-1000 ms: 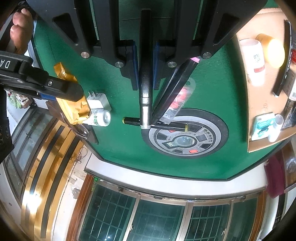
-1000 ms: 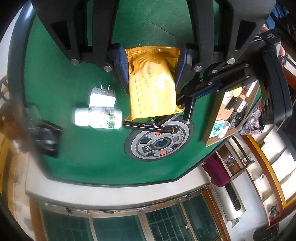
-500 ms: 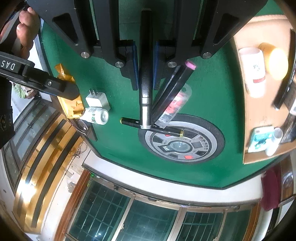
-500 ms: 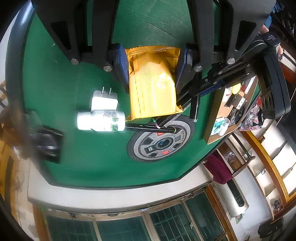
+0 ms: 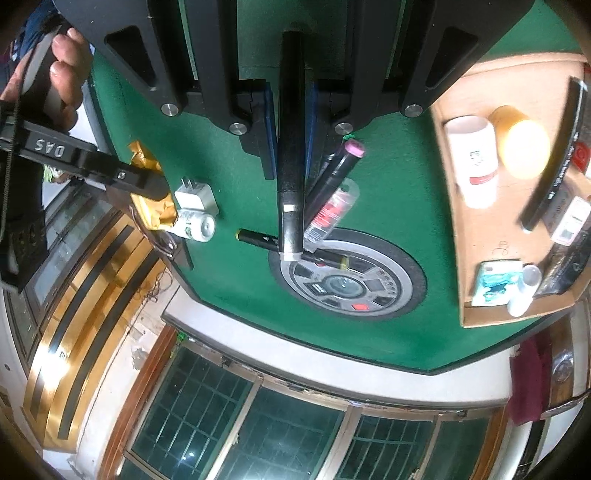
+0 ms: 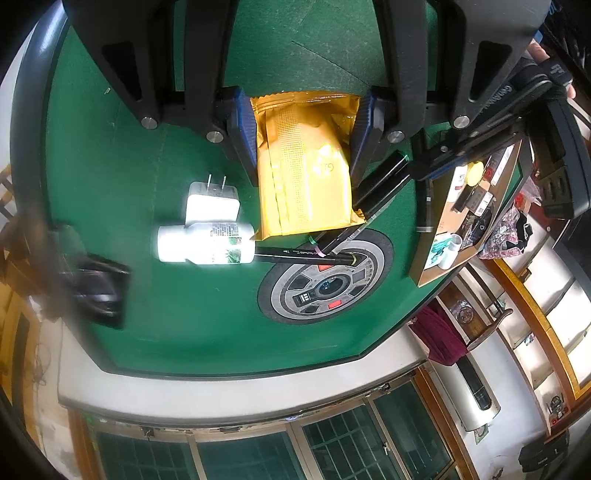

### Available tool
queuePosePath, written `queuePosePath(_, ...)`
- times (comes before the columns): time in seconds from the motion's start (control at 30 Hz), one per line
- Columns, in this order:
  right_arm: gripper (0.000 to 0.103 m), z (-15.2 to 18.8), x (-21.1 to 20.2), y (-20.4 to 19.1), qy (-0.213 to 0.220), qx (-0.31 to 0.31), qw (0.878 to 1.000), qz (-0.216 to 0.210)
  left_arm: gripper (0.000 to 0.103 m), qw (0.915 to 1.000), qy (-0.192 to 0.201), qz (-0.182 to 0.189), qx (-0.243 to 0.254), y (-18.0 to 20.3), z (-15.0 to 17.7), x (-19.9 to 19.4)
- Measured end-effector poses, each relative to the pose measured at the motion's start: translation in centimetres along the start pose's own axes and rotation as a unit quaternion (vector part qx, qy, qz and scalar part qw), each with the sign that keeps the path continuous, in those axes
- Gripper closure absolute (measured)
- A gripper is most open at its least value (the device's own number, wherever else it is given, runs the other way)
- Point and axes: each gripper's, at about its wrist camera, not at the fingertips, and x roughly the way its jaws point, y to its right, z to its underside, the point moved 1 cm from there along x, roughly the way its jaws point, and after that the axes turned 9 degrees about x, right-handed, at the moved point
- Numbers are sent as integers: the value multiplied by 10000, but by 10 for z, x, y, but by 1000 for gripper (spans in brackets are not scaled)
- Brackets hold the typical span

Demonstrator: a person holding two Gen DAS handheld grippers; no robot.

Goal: Organize objects
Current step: 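Carry the orange bag into the tray and open the right gripper while the left gripper releases the marker there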

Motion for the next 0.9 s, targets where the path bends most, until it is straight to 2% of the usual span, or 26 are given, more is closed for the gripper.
queuePosePath(0.27,61,3,6,-2,-166,88,9998,-118,91,9994,274,-105,-163,-23,0,-34)
queuePosePath(0.5,61,7,6,-22,-265,-39,9993,-259,91,9971,531,-256,-482,-58,0,-64)
queuePosePath(0.63,61,11,14,-40,-411,-138,9984,-373,91,9954,654,-302,-630,-76,2,-79)
queuePosePath(0.77,61,12,18,-62,-443,-320,9976,-435,91,9932,822,-134,-812,-92,-1,-95)
queuePosePath(0.9,61,11,20,-92,-433,-524,9959,-604,91,9913,949,-206,-891,-106,-2,-109)
